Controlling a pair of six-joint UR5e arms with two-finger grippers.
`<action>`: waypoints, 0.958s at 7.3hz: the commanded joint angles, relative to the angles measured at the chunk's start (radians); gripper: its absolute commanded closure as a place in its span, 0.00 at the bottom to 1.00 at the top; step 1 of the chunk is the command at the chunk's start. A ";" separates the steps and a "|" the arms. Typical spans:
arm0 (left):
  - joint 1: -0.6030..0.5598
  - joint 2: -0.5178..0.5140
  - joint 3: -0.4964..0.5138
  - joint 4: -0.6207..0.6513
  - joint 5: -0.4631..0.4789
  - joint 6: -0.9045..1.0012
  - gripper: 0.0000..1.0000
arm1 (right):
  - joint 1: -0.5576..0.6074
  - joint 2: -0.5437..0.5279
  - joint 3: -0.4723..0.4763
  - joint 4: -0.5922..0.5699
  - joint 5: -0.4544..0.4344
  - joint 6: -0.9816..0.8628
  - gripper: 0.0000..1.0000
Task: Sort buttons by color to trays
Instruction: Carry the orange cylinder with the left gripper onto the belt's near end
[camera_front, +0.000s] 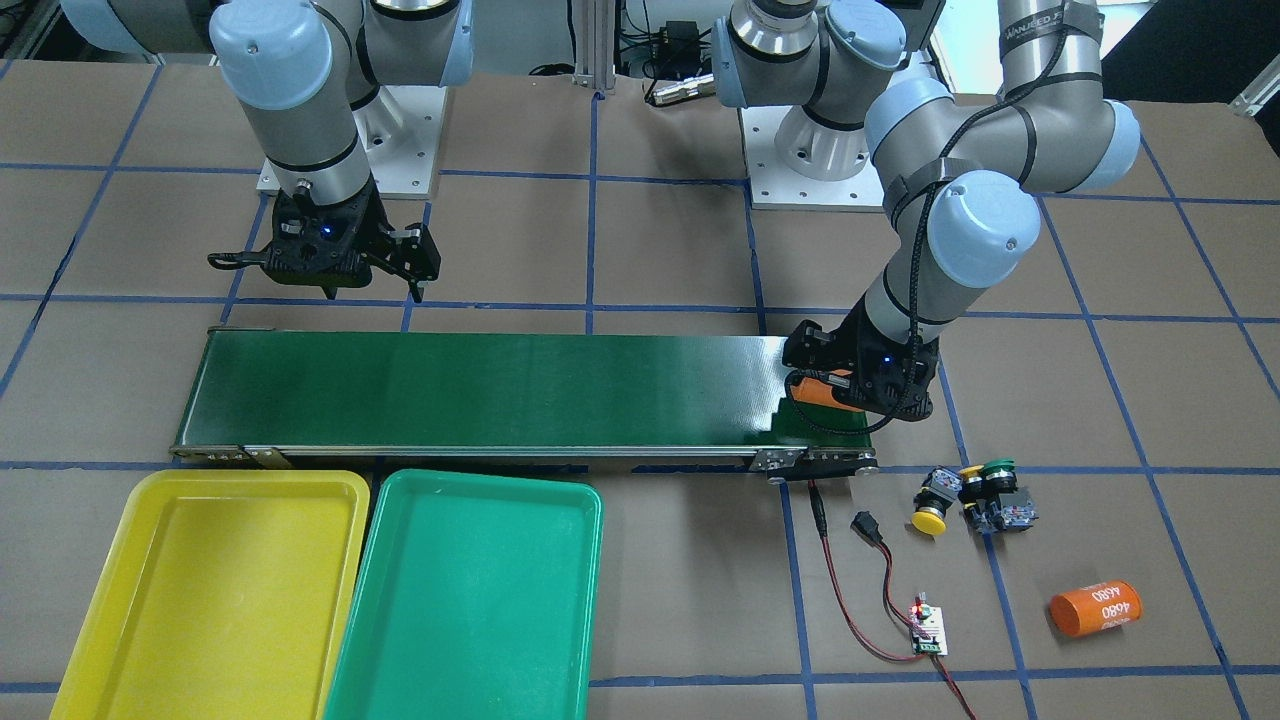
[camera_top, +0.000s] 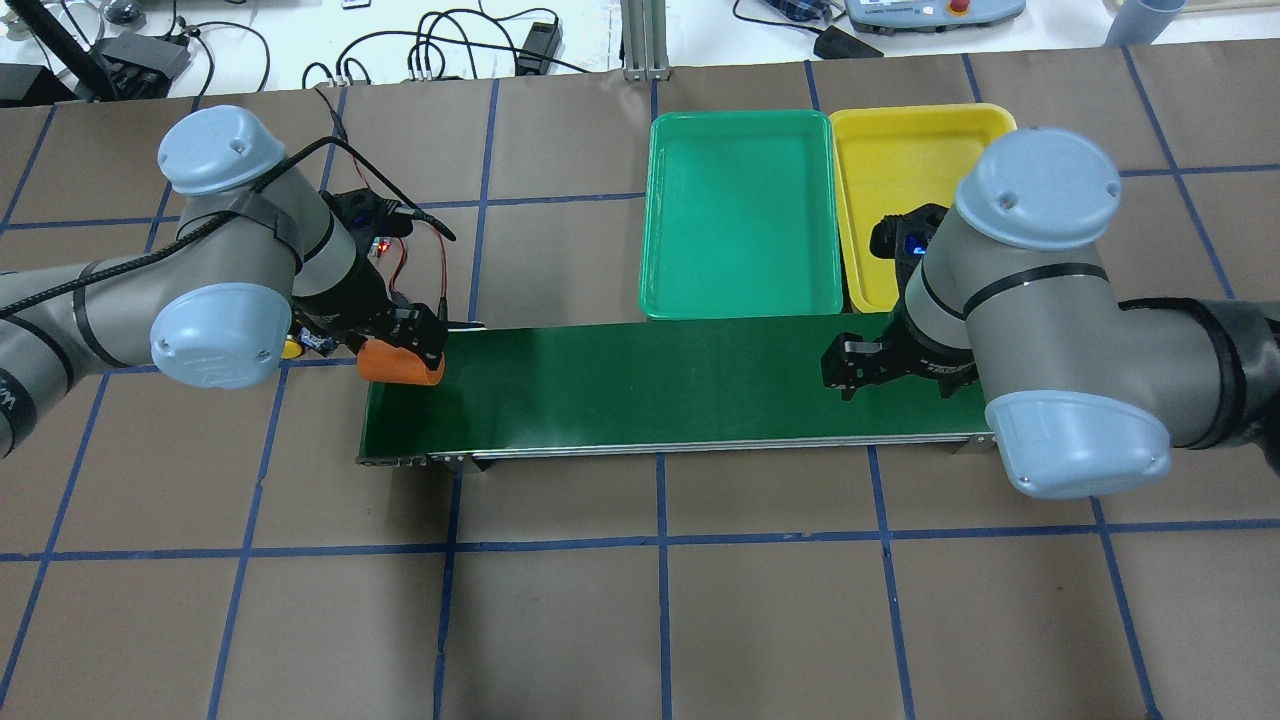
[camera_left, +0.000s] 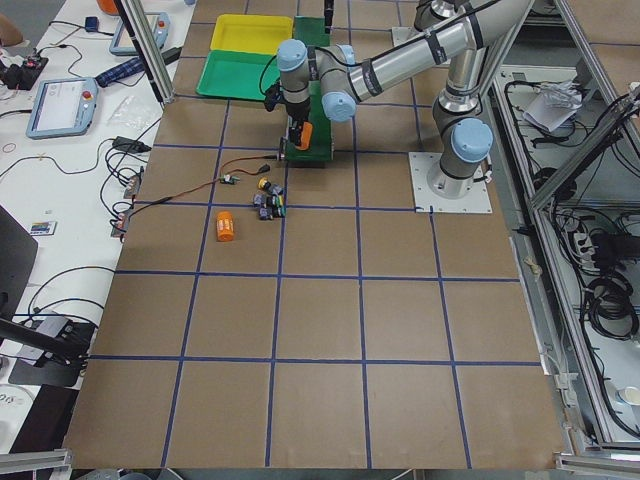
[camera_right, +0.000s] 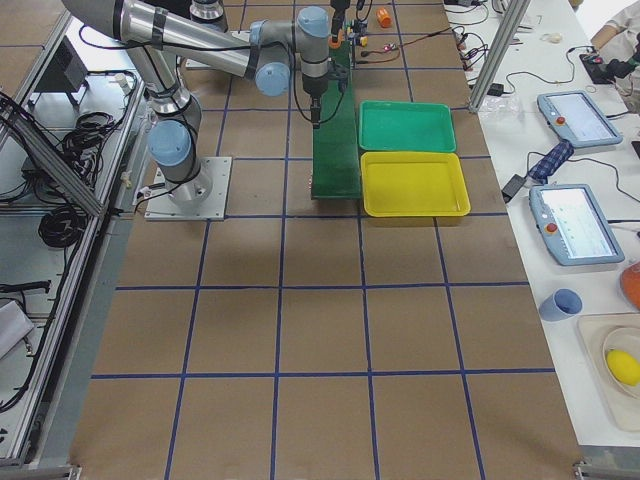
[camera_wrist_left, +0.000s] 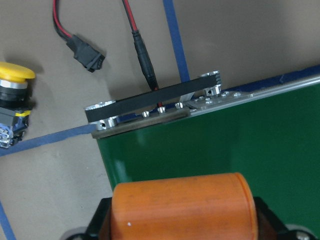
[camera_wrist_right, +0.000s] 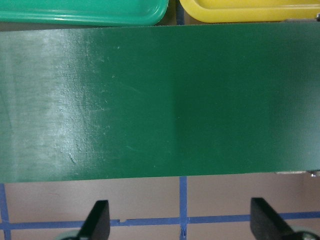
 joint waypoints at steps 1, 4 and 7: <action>-0.003 -0.007 -0.007 -0.001 0.000 -0.017 0.60 | -0.001 0.002 0.001 0.000 0.000 0.000 0.00; -0.009 0.020 -0.040 -0.002 -0.012 -0.019 0.00 | 0.000 0.002 0.001 0.000 0.003 0.000 0.00; -0.007 0.104 -0.022 -0.021 -0.050 -0.034 0.00 | 0.000 0.003 0.001 0.000 0.006 0.000 0.00</action>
